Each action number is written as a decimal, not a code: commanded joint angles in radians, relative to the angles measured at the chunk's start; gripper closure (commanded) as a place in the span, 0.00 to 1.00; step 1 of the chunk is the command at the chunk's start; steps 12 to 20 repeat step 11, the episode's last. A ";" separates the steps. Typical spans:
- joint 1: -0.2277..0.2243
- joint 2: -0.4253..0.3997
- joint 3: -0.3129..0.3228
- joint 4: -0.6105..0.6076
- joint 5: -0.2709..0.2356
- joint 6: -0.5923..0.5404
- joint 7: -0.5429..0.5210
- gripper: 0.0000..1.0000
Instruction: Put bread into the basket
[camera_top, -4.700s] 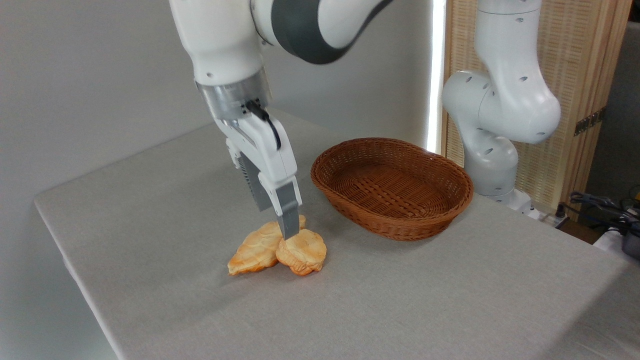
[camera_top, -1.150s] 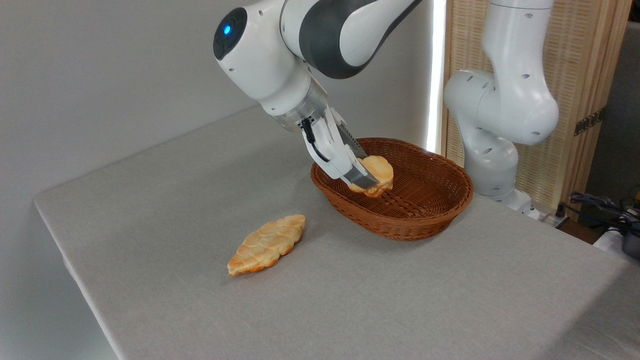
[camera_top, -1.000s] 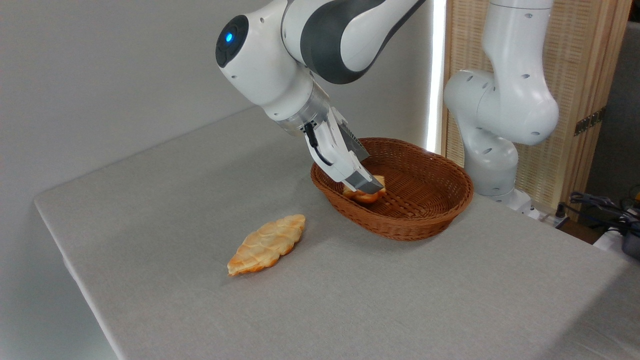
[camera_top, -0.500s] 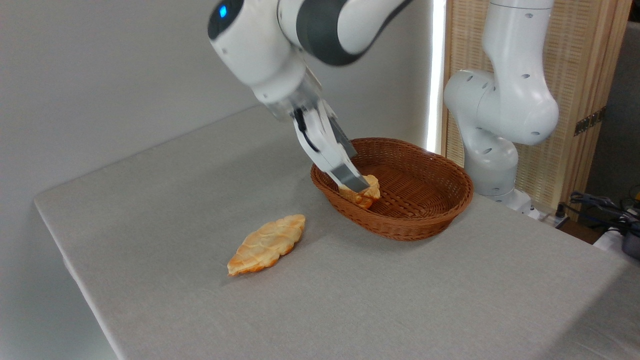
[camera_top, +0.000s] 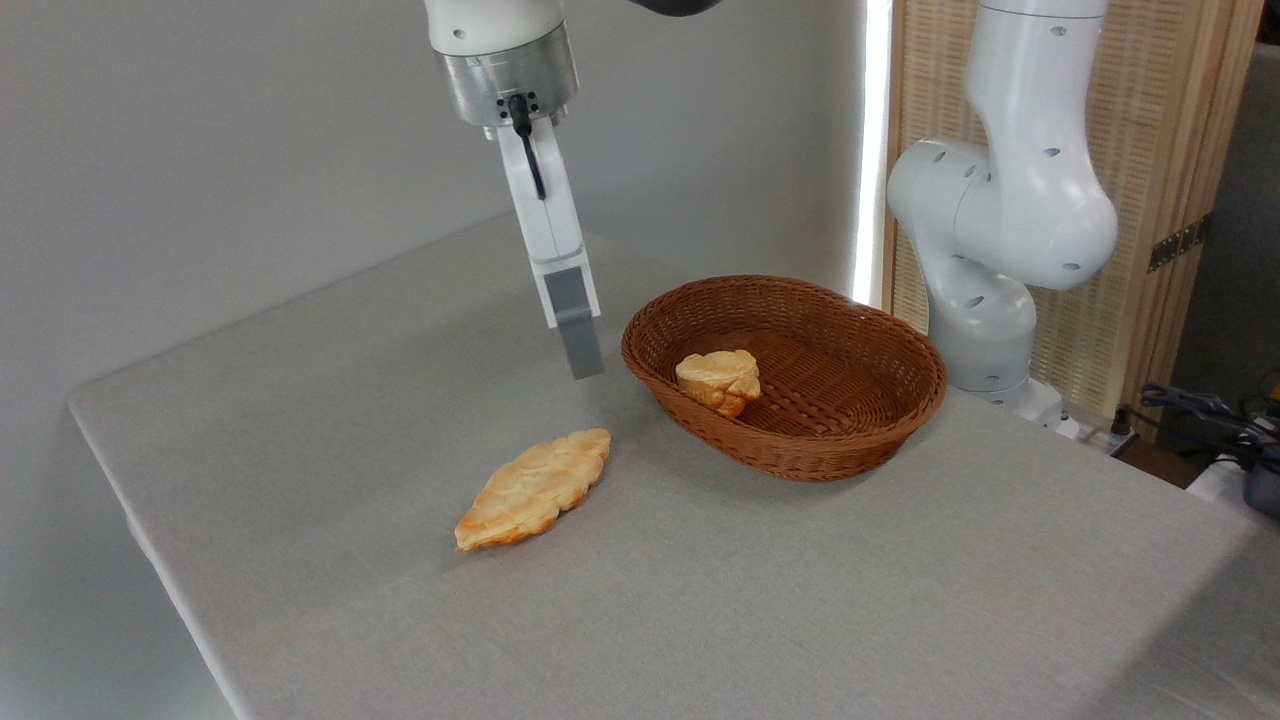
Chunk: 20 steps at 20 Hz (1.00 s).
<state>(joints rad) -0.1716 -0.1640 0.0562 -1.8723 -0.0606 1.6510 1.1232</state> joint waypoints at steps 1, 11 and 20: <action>-0.005 0.050 0.004 0.047 0.013 0.082 -0.230 0.00; -0.009 0.103 -0.007 0.076 0.008 0.145 -0.523 0.00; -0.009 0.103 -0.007 0.076 0.008 0.145 -0.523 0.00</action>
